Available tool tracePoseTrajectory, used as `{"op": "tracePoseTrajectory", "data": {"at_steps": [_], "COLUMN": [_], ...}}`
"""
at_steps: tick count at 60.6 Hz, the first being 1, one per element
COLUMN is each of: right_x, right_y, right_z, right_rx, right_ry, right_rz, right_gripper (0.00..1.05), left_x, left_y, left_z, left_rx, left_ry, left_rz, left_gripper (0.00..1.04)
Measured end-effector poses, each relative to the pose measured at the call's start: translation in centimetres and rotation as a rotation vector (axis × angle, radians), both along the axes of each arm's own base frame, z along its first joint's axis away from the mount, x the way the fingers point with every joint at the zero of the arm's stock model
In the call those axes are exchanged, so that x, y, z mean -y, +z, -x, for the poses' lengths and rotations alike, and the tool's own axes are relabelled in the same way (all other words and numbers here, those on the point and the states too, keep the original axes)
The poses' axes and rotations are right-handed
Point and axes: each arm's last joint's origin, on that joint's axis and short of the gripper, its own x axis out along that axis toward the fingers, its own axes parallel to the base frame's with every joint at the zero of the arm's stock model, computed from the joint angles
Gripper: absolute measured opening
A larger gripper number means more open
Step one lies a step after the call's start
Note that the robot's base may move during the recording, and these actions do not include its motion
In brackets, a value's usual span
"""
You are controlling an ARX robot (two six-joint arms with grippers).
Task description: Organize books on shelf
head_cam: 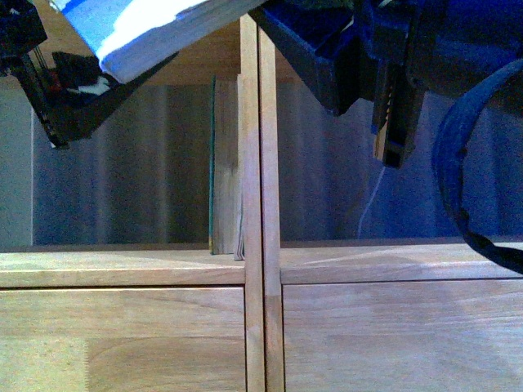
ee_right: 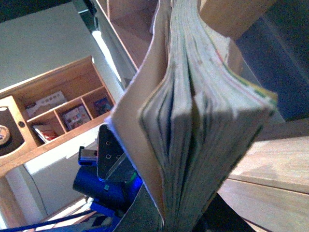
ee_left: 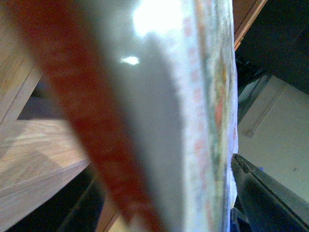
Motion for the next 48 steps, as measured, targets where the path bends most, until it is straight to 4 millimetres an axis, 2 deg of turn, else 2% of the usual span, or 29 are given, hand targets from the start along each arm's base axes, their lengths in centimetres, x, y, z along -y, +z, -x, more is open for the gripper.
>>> {"op": "tracePoseTrajectory", "data": {"at_steps": [18, 23, 28, 40, 48], "right_x": [-0.3, -0.5, -0.6, -0.8, -0.3], "right_y": [0.3, 0.5, 0.4, 0.0, -0.4], "right_z": [-0.1, -0.2, -0.6, -1.6, -1.8], "right_rx": [-0.001, -0.022, -0.058, -0.135, -0.152], "right_ry": [0.041, 0.113, 0.169, 0.207, 0.189], "right_rz": [0.009, -0.012, -0.037, -0.061, -0.063], "right_gripper": [0.07, 0.07, 0.07, 0.47, 0.63], "left_x": [-0.5, -0.9, -1.1, -1.2, -1.6], "left_y": [0.2, -0.4, -0.2, -0.5, -0.5], "left_z": [1.8, 2.7, 3.4, 3.4, 3.3], "left_rx": [0.127, 0.150, 0.157, 0.141, 0.127], "left_ry": [-0.037, -0.040, -0.041, -0.053, -0.039], "left_rz": [0.031, 0.050, 0.064, 0.052, 0.046], "left_gripper": [0.32, 0.16, 0.10, 0.08, 0.08]}}
